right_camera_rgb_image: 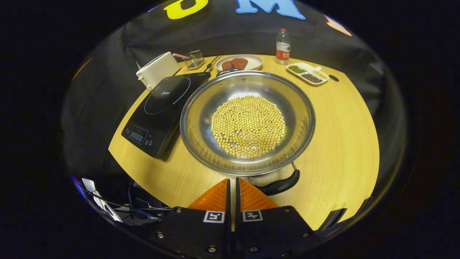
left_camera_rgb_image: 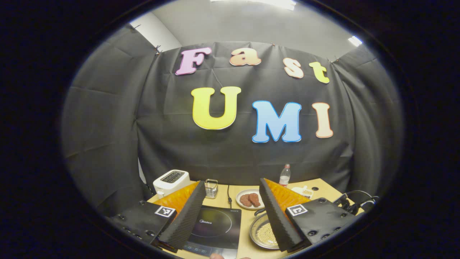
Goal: First push the handle of the pot to place it horizontally, then grasp the pot with both hands and set it on the induction cooktop.
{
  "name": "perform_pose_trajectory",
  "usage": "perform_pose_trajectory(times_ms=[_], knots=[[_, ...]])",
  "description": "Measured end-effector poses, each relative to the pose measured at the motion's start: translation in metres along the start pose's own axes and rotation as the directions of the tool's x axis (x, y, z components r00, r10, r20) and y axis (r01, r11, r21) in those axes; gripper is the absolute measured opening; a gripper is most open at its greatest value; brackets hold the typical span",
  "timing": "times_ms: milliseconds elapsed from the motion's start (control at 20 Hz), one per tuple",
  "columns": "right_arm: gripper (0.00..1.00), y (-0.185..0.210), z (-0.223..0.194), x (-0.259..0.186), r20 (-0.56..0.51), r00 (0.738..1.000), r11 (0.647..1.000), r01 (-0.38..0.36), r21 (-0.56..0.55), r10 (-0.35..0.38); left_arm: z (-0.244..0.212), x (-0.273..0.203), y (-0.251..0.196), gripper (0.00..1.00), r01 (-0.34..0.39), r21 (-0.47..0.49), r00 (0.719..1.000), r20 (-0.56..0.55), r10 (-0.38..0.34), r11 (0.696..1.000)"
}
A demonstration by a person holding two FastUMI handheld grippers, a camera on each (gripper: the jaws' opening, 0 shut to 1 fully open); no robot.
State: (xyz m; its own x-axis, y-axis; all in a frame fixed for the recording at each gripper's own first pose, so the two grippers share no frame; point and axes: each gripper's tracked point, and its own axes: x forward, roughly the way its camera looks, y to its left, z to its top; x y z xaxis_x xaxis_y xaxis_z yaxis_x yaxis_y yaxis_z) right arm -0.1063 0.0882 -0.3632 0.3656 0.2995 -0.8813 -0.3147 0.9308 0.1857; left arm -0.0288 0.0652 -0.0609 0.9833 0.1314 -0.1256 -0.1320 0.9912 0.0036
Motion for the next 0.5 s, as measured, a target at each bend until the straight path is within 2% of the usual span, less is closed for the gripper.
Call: perform_pose_trajectory(times_ms=[500], knots=[[0.01, -0.023, -0.01, 0.009, -0.013, 0.999, 0.997, 0.039, 0.069, -0.038, -0.002, -0.003, 0.001, 0.97, -0.02, -0.004, 1.0, -0.01, 0.02, 1.0]])
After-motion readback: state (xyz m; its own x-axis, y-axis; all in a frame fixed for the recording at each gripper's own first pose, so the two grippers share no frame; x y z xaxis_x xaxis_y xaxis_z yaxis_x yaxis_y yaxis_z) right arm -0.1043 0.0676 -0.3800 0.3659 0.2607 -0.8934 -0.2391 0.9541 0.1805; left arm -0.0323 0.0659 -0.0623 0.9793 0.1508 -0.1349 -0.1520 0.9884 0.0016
